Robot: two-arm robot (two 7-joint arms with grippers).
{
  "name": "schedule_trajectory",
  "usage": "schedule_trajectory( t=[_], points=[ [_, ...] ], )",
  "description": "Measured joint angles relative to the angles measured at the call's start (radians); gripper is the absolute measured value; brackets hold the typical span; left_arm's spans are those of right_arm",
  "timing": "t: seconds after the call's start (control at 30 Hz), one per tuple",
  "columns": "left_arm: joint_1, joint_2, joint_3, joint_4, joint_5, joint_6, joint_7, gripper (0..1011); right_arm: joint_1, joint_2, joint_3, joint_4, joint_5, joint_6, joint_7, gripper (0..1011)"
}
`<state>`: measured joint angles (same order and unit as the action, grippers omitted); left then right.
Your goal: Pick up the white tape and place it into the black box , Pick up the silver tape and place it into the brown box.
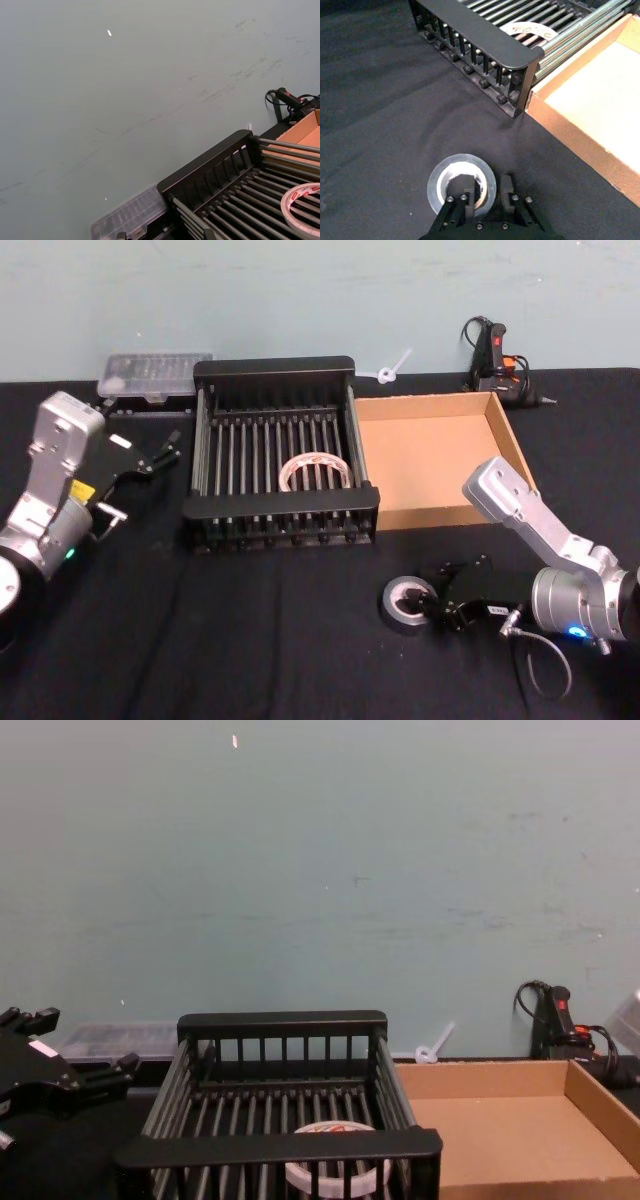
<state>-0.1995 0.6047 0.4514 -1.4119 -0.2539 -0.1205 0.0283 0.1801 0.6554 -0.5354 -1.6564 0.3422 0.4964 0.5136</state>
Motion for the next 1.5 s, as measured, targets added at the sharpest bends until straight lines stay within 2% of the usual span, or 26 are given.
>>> schedule_trajectory(
  t=[0.03, 0.23, 0.9, 1.17, 1.4, 1.5],
  points=[
    [0.0, 0.0, 0.0, 0.0, 0.0, 0.0, 0.0, 1002, 0.0, 0.0, 0.0, 0.0, 0.0, 0.0, 0.0, 333],
    [0.0, 0.0, 0.0, 0.0, 0.0, 0.0, 0.0, 1001, 0.0, 0.0, 0.0, 0.0, -0.001, 0.0, -0.001, 178],
    [0.0, 0.0, 0.0, 0.0, 0.0, 0.0, 0.0, 1002, -0.001, 0.0, 0.001, -0.004, -0.005, -0.004, -0.007, 174],
    [0.0, 0.0, 0.0, 0.0, 0.0, 0.0, 0.0, 1001, -0.004, -0.019, 0.037, -0.007, -0.01, -0.001, -0.049, 174],
    [0.0, 0.0, 0.0, 0.0, 0.0, 0.0, 0.0, 1001, 0.009, -0.053, 0.093, 0.002, -0.01, -0.001, -0.105, 174],
    [0.0, 0.0, 0.0, 0.0, 0.0, 0.0, 0.0, 1001, 0.027, -0.08, 0.126, 0.019, -0.013, -0.01, -0.139, 174]
  ],
)
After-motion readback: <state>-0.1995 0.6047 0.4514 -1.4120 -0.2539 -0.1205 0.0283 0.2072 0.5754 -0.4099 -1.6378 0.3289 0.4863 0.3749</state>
